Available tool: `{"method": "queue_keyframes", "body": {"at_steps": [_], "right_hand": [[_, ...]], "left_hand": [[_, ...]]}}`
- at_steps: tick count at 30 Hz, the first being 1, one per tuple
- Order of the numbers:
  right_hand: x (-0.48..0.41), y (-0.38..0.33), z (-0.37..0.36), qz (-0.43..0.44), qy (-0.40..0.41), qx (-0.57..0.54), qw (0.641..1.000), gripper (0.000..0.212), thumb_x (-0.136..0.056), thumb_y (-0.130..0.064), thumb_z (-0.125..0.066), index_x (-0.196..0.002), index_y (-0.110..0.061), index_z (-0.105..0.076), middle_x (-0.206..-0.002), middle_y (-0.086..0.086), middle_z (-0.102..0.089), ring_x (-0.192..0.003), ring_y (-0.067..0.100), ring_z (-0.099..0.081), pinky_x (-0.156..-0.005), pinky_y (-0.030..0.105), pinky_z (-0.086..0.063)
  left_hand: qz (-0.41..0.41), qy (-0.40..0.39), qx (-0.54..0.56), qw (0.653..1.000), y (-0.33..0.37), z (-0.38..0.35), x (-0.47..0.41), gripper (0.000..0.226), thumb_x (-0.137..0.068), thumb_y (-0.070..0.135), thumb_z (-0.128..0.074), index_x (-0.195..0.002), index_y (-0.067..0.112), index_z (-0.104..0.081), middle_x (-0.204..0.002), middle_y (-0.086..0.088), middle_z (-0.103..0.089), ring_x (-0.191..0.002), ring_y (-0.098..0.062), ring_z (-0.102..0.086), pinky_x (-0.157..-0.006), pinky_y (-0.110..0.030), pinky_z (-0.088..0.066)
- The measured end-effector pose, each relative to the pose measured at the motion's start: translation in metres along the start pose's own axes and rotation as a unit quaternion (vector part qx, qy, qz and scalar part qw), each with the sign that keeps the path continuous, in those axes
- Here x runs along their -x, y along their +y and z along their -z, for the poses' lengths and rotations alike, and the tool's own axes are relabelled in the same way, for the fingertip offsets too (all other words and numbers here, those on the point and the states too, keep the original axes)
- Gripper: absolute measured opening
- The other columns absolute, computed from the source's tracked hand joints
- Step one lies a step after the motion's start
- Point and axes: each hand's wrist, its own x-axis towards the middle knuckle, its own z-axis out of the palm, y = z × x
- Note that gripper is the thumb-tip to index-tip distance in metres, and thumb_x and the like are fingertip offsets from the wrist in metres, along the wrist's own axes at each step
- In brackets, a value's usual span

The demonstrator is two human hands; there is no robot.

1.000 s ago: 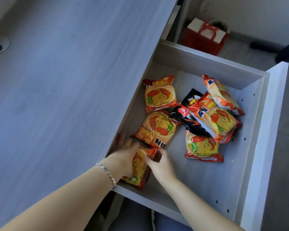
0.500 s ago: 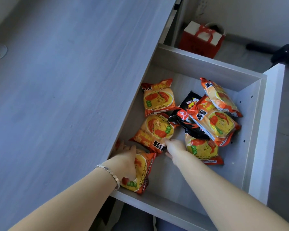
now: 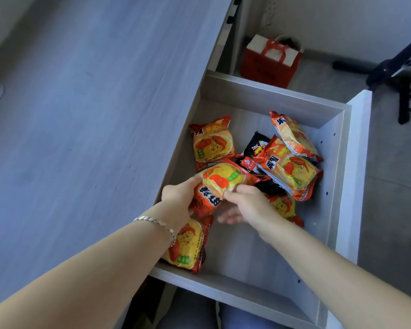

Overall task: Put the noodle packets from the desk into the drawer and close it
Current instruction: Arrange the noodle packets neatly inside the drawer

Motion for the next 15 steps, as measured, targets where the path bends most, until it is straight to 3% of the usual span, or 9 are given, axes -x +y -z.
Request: {"method": "queue_keyframes", "body": {"at_steps": [2, 3, 5, 6, 7, 9, 11, 13, 15], "right_hand": [[0.005, -0.005, 0.017, -0.011, 0.005, 0.245, 0.969, 0.038, -0.094, -0.031, -0.044, -0.063, -0.012, -0.056, -0.056, 0.001, -0.056, -0.039, 0.014, -0.054, -0.043, 0.020, -0.039], [0.005, -0.007, 0.026, 0.015, 0.049, 0.339, 0.940, 0.045, -0.092, -0.038, -0.045, -0.057, -0.011, -0.054, -0.051, 0.001, -0.051, -0.042, 0.018, -0.052, -0.046, 0.022, -0.036], [0.004, -0.006, 0.041, 0.128, 0.177, 0.404, 0.888, 0.040, -0.087, -0.047, -0.049, -0.064, -0.015, -0.055, -0.057, -0.001, -0.050, -0.062, 0.021, -0.055, -0.053, 0.027, -0.037], [0.004, -0.004, 0.045, 0.177, 0.191, 0.388, 0.884, 0.032, -0.084, -0.049, -0.053, -0.079, -0.019, -0.060, -0.071, -0.003, -0.057, -0.076, 0.019, -0.057, -0.060, 0.028, -0.042], [0.003, -0.002, 0.046, 0.194, 0.156, 0.386, 0.888, 0.035, -0.080, -0.052, -0.058, -0.100, -0.024, -0.060, -0.093, -0.004, -0.061, -0.093, 0.017, -0.058, -0.073, 0.030, -0.048], [-0.004, 0.009, 0.044, 0.155, 0.030, 0.409, 0.899, 0.069, -0.070, -0.060, -0.064, -0.131, -0.033, -0.043, -0.129, -0.004, -0.052, -0.121, 0.017, -0.049, -0.100, 0.038, -0.044], [-0.010, 0.020, 0.042, 0.133, -0.028, 0.411, 0.901, 0.078, -0.062, -0.061, -0.069, -0.131, -0.039, -0.039, -0.128, -0.005, -0.053, -0.120, 0.018, -0.050, -0.101, 0.040, -0.044], [-0.016, 0.031, 0.041, 0.123, -0.044, 0.394, 0.910, 0.073, -0.060, -0.060, -0.072, -0.124, -0.040, -0.044, -0.116, -0.008, -0.059, -0.109, 0.015, -0.057, -0.093, 0.038, -0.049], [-0.021, 0.043, 0.040, 0.096, -0.053, 0.405, 0.907, 0.071, -0.063, -0.061, -0.070, -0.124, -0.036, -0.045, -0.115, -0.006, -0.063, -0.106, 0.017, -0.060, -0.089, 0.038, -0.051]], "left_hand": [[-0.042, 0.010, -0.054, 0.998, -0.003, 0.002, 0.000, 0.068, -0.069, 0.022, -0.082, -0.124, 0.001, -0.048, -0.113, -0.017, -0.063, -0.100, -0.035, -0.065, -0.089, -0.050, -0.055], [-0.082, 0.005, -0.093, 0.992, -0.005, 0.003, 0.001, 0.073, -0.068, 0.018, -0.082, -0.128, 0.006, -0.043, -0.115, -0.015, -0.061, -0.102, -0.033, -0.064, -0.090, -0.048, -0.054], [-0.171, -0.059, -0.187, 0.965, -0.011, 0.004, 0.008, 0.075, -0.068, 0.009, -0.080, -0.131, 0.018, -0.040, -0.105, -0.005, -0.059, -0.095, -0.023, -0.064, -0.084, -0.036, -0.057], [-0.206, -0.101, -0.220, 0.948, -0.013, 0.004, 0.013, 0.071, -0.069, 0.005, -0.079, -0.128, 0.020, -0.042, -0.097, -0.002, -0.058, -0.087, -0.018, -0.063, -0.077, -0.029, -0.059], [-0.219, -0.139, -0.230, 0.938, -0.015, 0.004, 0.020, 0.067, -0.070, 0.002, -0.079, -0.124, 0.021, -0.044, -0.091, 0.000, -0.057, -0.079, -0.016, -0.062, -0.071, -0.026, -0.058], [-0.212, -0.189, -0.207, 0.936, -0.016, 0.001, 0.029, 0.060, -0.071, 0.000, -0.078, -0.119, 0.020, -0.046, -0.089, -0.001, -0.059, -0.076, -0.018, -0.061, -0.073, -0.031, -0.057], [-0.209, -0.207, -0.196, 0.935, -0.020, 0.000, 0.030, 0.059, -0.071, -0.002, -0.077, -0.117, 0.019, -0.047, -0.094, -0.004, -0.059, -0.078, -0.019, -0.061, -0.075, -0.036, -0.057], [-0.208, -0.218, -0.215, 0.929, -0.026, 0.000, 0.025, 0.060, -0.076, 0.001, -0.074, -0.125, 0.020, -0.044, -0.103, -0.006, -0.058, -0.083, -0.018, -0.061, -0.074, -0.032, -0.056], [-0.232, -0.196, -0.293, 0.906, -0.034, 0.002, 0.017, 0.062, -0.087, 0.017, -0.065, -0.140, 0.022, -0.033, -0.123, -0.007, -0.054, -0.104, -0.018, -0.058, -0.088, -0.029, -0.051]]}}
